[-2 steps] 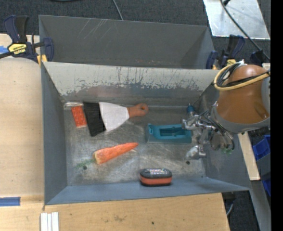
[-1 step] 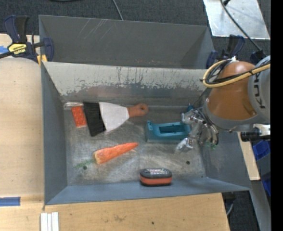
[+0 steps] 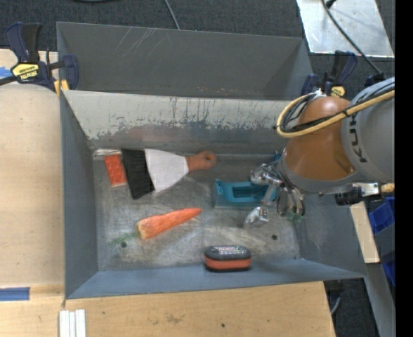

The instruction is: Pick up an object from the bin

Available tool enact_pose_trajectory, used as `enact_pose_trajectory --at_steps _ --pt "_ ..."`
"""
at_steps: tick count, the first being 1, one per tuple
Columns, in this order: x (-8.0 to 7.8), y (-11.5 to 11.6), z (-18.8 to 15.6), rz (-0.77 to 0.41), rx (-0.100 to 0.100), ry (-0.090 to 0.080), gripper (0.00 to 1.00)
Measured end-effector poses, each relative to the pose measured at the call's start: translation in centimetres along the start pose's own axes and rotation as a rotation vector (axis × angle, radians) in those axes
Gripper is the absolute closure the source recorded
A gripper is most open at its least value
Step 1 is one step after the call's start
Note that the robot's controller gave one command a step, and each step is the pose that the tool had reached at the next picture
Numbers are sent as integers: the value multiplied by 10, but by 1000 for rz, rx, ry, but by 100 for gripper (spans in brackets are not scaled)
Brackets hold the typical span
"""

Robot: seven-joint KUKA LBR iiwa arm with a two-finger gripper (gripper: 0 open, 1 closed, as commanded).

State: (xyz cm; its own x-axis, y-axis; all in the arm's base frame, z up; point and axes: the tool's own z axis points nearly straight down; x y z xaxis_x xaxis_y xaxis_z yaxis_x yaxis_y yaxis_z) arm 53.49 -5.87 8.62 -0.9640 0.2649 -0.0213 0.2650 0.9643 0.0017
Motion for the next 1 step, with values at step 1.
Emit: enact_pose_trajectory --at_steps 1 --pt "-18 18 3 323 -4 0 100"
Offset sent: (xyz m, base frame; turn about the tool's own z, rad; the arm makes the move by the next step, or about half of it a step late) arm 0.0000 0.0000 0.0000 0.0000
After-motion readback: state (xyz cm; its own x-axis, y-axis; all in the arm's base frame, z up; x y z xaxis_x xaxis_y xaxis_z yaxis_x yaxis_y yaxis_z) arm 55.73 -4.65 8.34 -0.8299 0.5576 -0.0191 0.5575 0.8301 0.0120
